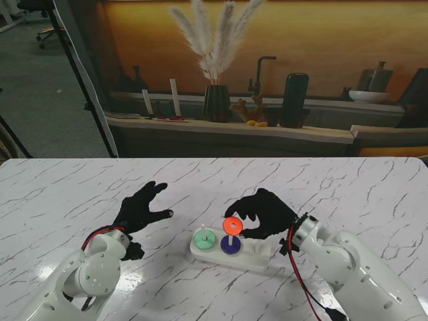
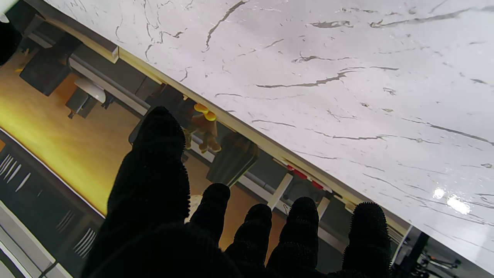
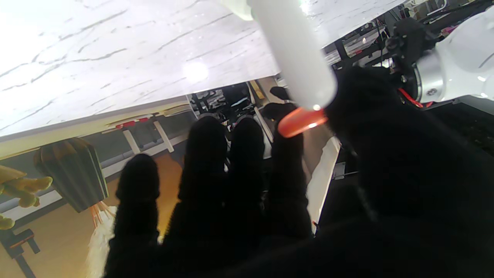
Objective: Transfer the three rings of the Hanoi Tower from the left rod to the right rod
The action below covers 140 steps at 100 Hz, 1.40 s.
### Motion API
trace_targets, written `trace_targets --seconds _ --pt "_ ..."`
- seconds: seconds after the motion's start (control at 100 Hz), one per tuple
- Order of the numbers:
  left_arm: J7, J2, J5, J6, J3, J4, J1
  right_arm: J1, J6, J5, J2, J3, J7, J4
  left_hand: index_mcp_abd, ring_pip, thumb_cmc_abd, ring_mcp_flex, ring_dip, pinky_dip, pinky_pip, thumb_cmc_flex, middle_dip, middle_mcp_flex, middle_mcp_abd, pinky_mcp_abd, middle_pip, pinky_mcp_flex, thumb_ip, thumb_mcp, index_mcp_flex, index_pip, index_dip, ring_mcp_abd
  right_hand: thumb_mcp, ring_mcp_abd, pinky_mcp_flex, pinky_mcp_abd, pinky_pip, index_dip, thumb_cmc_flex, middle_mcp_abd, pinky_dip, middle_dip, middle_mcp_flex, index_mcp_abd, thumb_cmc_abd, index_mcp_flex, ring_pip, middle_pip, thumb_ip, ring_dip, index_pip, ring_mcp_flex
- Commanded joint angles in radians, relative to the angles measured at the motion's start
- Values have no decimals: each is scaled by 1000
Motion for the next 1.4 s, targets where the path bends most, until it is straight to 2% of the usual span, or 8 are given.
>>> trace_targets --seconds 0.0,0.91,0.96,0.99,1.02,1.1,1.23,1.39 --pt "-8 -5 -2 -15 -3 0 7 -5 1 2 -6 -7 3 0 -3 -7 24 4 13 9 -31 25 12 5 -2 9 3 -8 -23 -25 12 1 11 -11 70 -48 -2 111 35 9 54 -30 22 13 21 -118 38 114 33 12 -3 16 182 18" --pt "3 -7 -2 -23 -5 0 7 27 11 18 0 -53 36 56 -6 -5 33 7 14 7 -25 31 13 8 -3 8 4 -7 -26 -30 15 3 11 -13 71 -46 -9 109 31 0 56 -29 20 11 14 -120 37 111 30 10 -4 14 192 10" --pt "3 -7 -1 -24 -6 -1 7 29 9 15 1 -57 39 62 -6 -5 33 7 14 7 -25 30 13 9 -2 8 4 -7 -26 -30 16 3 11 -14 82 -33 -33 128 -8 2 23 -20 2 -11 -5 -107 34 108 -17 -22 20 -6 164 -9" --pt "3 -7 0 -24 -6 -1 7 30 9 11 2 -59 39 63 -6 -5 32 7 14 7 -25 29 13 8 -3 8 3 -7 -27 -31 15 3 11 -14 83 -23 -45 137 -24 84 -20 -12 -10 -48 -21 -84 44 100 -46 -39 88 -16 85 -21" --pt "2 -7 0 -24 -6 -1 7 30 9 5 3 -59 39 64 -6 -5 31 6 14 7 -25 29 13 8 -3 7 3 -7 -27 -31 16 3 11 -11 73 -16 -56 145 -38 127 -48 -4 -16 -68 -35 -71 31 80 -66 -52 107 -22 41 -35" --pt "-1 -6 -2 -25 -7 -2 7 28 5 5 9 -53 68 56 -6 -6 29 6 14 6 -26 26 13 8 -2 8 3 -8 -27 -32 15 3 11 -13 34 23 -107 184 -115 126 -135 36 -45 -119 -90 -44 -47 7 -184 -142 84 -66 -33 -94" --pt "-8 -5 -5 -24 -8 -5 8 22 -2 12 19 -35 114 35 -6 -1 24 15 17 5 -26 26 15 22 1 7 8 -9 -27 -31 16 3 11 -15 54 47 -131 213 -159 104 -252 60 -51 -140 -119 -14 -135 -95 -246 -188 46 -76 -137 -124" --pt "-6 -6 -4 -25 -7 -5 7 17 8 20 35 -21 190 7 -5 0 22 14 19 5 -26 22 17 21 2 8 7 -8 -26 -31 18 4 11 -18 58 60 -144 220 -182 88 -291 73 -49 -145 -150 1 -150 -179 -285 -224 31 -81 -203 -147"
